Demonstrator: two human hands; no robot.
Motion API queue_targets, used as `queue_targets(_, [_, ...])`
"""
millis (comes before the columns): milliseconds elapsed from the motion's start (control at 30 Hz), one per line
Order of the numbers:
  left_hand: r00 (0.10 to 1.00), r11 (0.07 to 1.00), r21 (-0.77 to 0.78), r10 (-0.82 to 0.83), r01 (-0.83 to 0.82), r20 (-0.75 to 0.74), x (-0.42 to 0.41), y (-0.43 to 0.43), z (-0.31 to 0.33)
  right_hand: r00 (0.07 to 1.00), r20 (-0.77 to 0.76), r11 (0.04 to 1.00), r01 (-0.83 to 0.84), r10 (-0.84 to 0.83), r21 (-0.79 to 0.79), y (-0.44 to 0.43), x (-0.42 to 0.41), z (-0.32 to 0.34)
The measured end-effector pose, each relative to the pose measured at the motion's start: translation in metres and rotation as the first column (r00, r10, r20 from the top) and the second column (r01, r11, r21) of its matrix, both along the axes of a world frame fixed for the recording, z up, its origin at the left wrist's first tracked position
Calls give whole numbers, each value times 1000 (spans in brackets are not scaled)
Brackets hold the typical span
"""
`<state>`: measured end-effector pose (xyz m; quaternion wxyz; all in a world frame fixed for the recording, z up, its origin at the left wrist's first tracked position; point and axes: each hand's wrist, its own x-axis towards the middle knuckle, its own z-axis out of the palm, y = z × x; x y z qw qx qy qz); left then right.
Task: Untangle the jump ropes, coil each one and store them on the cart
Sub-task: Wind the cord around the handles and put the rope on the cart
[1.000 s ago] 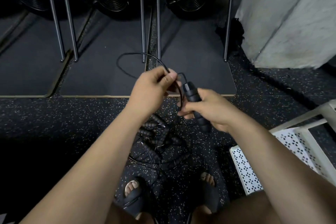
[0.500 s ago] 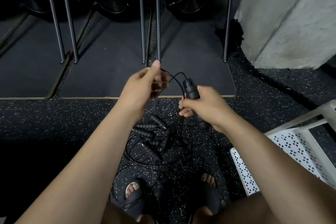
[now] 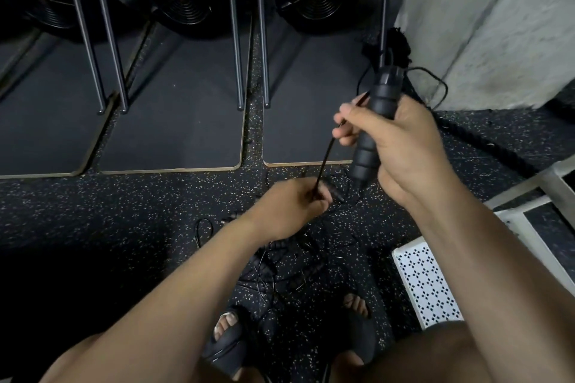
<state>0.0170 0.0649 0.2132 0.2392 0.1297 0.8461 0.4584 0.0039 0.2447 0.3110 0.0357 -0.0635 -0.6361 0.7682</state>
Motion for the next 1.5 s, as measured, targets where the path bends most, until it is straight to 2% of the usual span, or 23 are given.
queue_targets(233, [996, 982, -190, -35, 18, -85, -4, -6, -6, 999, -39, 988, 26, -33, -152, 9, -2, 7])
queue_targets(333, [995, 970, -245, -17, -7, -98, -8, -10, -5, 998, 20, 984, -58, 62, -169, 11, -5, 4])
queue_targets(367, [994, 970, -243, -9, -16, -105, -10, -12, -4, 992, 67, 985, -98, 108, -144, 12, -6, 0])
queue_targets(433, [990, 975, -215, 34, -63, -138, -14, -15, 4, 966, 198, 985, -173, 168, 5, 14, -6, -12])
queue_targets(533, [949, 973, -142, 137, -183, -285, -20, -21, 17, 910, 348, 918, -318, 226, 235, 9, -4, -35])
queue_targets(633, [895, 951, -4, 289, -309, -341, -25, -27, 30, 848, 435, 864, -436, 302, 251, -5, -4, -54])
queue_targets(800, [881, 896, 239, 424, -374, -211, -27, -32, 36, 836, 411, 907, -418, 363, 47, -33, -8, -71])
queue_targets(867, [873, 859, 331, 460, -392, -162, -26, -30, 41, 830, 409, 906, -423, 379, 20, -39, -8, -74])
queue_targets(967, [858, 760, 501, 510, -413, -66, -25, -27, 53, 799, 440, 867, -491, 410, 85, -43, -3, -82])
queue_targets(1067, [839, 681, 590, 544, -433, -12, -24, -26, 62, 814, 452, 830, -504, 364, 238, -44, -1, -89])
queue_targets(1133, [825, 664, 598, 565, -449, -7, -25, -28, 62, 833, 455, 829, -475, 314, 296, -43, -2, -90])
queue_targets(1233, [801, 670, 558, 599, -489, -16, -28, -33, 58, 850, 458, 862, -419, 261, 286, -41, -5, -89])
queue_targets(1300, [797, 702, 485, 604, -522, -17, -29, -36, 53, 860, 448, 882, -389, 244, 266, -38, -6, -85])
queue_targets(1400, [827, 747, 383, 555, -543, 89, -31, -35, 44, 895, 399, 911, -318, 198, 263, -33, -7, -75])
queue_targets(1500, [896, 865, 234, 432, -444, 101, -28, -30, 28, 939, 320, 948, -210, 128, 239, -30, -9, -61])
